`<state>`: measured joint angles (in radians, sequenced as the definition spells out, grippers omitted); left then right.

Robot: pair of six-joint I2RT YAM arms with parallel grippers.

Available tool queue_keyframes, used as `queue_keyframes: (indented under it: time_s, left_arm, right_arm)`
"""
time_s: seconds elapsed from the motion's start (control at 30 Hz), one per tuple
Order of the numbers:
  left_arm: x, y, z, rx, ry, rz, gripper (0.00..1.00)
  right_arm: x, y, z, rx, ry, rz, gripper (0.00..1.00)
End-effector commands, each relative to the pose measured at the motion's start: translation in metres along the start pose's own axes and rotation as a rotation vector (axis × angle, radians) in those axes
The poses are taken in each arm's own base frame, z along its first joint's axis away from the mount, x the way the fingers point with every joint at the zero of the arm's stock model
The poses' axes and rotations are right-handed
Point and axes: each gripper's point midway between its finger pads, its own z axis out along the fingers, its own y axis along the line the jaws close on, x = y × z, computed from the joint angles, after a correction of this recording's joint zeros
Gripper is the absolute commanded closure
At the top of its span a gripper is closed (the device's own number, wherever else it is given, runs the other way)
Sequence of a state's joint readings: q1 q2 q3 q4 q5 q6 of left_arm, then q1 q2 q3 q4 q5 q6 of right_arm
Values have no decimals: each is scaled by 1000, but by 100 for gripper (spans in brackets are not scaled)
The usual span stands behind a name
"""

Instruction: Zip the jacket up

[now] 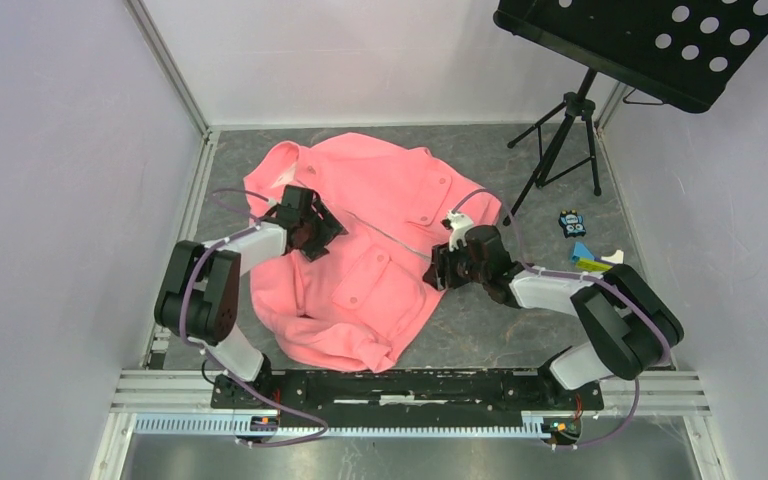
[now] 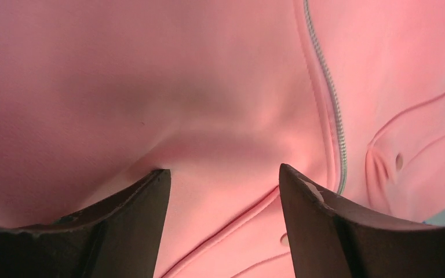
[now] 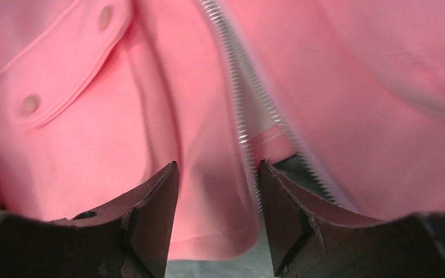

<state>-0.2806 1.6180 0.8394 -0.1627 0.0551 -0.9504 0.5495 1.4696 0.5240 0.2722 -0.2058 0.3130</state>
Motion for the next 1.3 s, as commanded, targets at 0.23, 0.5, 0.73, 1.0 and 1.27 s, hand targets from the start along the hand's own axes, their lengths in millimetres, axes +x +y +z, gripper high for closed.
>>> queue_keyframes:
  time_s: [0.23, 0.5, 0.73, 1.0, 1.27]
  left_arm:
    - [-99, 30, 7, -259, -185, 154, 15]
    - [-78, -32, -68, 18, -191, 298, 1]
    - [52, -77, -115, 458, 115, 423, 2]
    - [134, -72, -126, 542, 194, 438, 12]
    - [146, -75, -132, 575, 198, 436, 8]
  right_arm:
    - [-34, 88, -9, -308, -76, 13, 36]
    - [-21, 55, -33, -223, -71, -24, 16]
    - [-7, 80, -35, -444, -114, 186, 28]
    - [5, 73, -27, -399, -104, 478, 43]
    - [10, 72, -7, -335, -50, 711, 46]
